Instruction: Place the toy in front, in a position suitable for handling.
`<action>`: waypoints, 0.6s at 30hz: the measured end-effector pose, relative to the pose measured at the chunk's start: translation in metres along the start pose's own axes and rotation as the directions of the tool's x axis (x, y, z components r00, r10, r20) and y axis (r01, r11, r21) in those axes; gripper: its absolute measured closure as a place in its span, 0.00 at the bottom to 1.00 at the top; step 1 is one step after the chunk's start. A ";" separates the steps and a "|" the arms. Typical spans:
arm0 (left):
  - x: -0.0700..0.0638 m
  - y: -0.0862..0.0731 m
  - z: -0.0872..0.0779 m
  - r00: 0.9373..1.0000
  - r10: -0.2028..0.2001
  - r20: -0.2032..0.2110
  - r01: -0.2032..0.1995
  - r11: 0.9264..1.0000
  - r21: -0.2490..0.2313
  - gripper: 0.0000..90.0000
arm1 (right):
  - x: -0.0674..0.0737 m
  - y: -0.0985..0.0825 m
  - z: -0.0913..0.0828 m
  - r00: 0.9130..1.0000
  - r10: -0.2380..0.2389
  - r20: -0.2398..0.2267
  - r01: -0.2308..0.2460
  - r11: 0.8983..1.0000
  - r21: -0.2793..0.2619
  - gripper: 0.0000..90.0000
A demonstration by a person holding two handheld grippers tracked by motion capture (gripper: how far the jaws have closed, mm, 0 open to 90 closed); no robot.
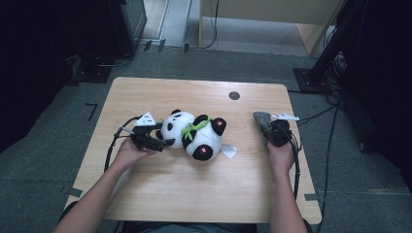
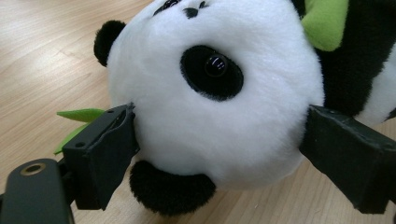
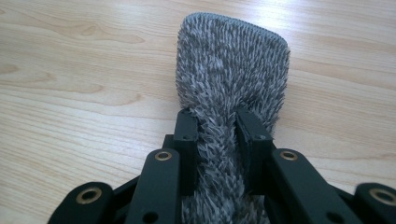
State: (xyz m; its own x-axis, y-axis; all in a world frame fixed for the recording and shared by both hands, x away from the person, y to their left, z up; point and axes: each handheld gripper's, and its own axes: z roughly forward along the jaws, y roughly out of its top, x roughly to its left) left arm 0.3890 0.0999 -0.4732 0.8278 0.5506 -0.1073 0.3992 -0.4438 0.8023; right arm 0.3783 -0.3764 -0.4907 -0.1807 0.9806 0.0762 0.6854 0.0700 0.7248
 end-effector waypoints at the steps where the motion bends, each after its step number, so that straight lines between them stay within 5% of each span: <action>1: -0.001 0.004 -0.004 1.000 0.020 -0.022 -0.021 0.999 -0.030 0.11 | 0.000 0.000 -0.001 1.000 0.005 -0.006 -0.005 1.000 -0.002 0.82; 3: 0.001 0.006 -0.007 1.000 0.008 -0.012 -0.009 0.997 -0.071 0.14 | 0.000 0.002 -0.003 1.000 0.011 -0.017 -0.011 1.000 -0.008 0.82; 6: 0.004 0.006 -0.003 1.000 -0.001 -0.003 0.000 0.998 -0.057 0.14 | 0.002 0.004 -0.005 0.999 0.020 -0.036 -0.020 1.000 -0.015 0.82; 9: 0.010 0.004 0.006 0.997 -0.062 0.051 0.064 0.997 -0.040 0.12 | 0.010 0.013 -0.014 0.996 0.032 -0.088 -0.036 0.998 -0.043 0.82; 11: 0.012 0.003 0.006 0.996 -0.071 0.061 0.073 0.997 -0.037 0.12 | 0.013 0.016 -0.017 0.994 0.034 -0.104 -0.040 0.998 -0.051 0.82; 18: 0.007 -0.001 0.006 0.997 -0.063 0.049 0.064 0.998 -0.016 0.21 | 0.040 0.041 -0.036 0.982 -0.054 -0.179 0.037 0.995 -0.095 0.82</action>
State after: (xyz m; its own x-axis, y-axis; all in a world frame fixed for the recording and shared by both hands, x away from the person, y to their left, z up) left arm 0.3965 0.1004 -0.4785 0.8194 0.5419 -0.1866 0.4449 -0.3962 0.8032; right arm 0.3737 -0.3409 -0.4337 -0.3408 0.9267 0.1584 0.6078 0.0886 0.7891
